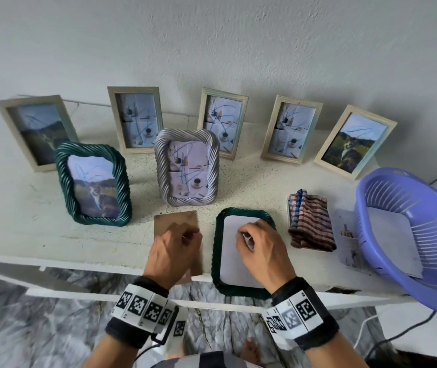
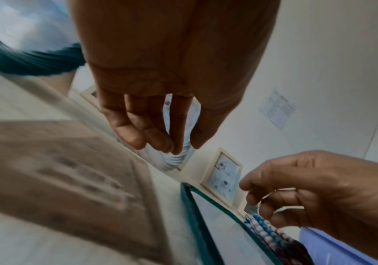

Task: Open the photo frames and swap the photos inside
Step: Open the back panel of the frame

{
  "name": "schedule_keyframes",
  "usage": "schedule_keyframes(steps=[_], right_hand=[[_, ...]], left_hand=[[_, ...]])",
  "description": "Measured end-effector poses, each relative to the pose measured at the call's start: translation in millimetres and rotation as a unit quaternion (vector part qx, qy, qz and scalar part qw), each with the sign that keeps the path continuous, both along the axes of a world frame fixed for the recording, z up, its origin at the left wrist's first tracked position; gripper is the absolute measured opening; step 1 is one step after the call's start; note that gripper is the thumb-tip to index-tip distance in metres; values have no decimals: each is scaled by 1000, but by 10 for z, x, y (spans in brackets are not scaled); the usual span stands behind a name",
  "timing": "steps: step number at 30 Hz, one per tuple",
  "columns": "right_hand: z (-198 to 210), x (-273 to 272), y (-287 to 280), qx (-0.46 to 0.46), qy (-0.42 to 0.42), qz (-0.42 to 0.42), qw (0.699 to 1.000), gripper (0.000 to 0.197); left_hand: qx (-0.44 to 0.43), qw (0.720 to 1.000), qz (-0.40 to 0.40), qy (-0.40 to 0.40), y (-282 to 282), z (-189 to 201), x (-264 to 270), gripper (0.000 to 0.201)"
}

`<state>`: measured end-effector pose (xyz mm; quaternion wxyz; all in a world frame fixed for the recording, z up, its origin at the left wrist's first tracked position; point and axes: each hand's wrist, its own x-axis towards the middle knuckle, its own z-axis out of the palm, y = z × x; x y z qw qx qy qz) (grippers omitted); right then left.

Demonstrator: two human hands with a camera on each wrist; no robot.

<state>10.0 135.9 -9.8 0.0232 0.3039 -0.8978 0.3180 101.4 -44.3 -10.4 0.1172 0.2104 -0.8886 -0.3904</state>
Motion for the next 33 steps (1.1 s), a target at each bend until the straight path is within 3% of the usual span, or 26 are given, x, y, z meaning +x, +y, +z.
schedule_keyframes(steps=[4,12,16,19,22,33], right_hand=[[3,186,-429,6,-50,84,995,18],[-25,383,-854,112,-84,141,980,24],[-59,433,-908,92,-105,132,981,22],[-43,429,-854,31,-146,105,983,21],[14,396,-678,-22,-159,71,985,16],[35,207,366,-38,-98,-48,993,7]], left_hand=[[-17,997,66,-47,-203,-75,308,23],[84,985,137,-59,-313,-185,489,32],[155,975,153,-47,-328,-160,472,37],[255,948,188,-7,-364,-113,459,39],[280,944,169,41,-323,-31,450,54],[268,962,39,21,444,5,29,32]])
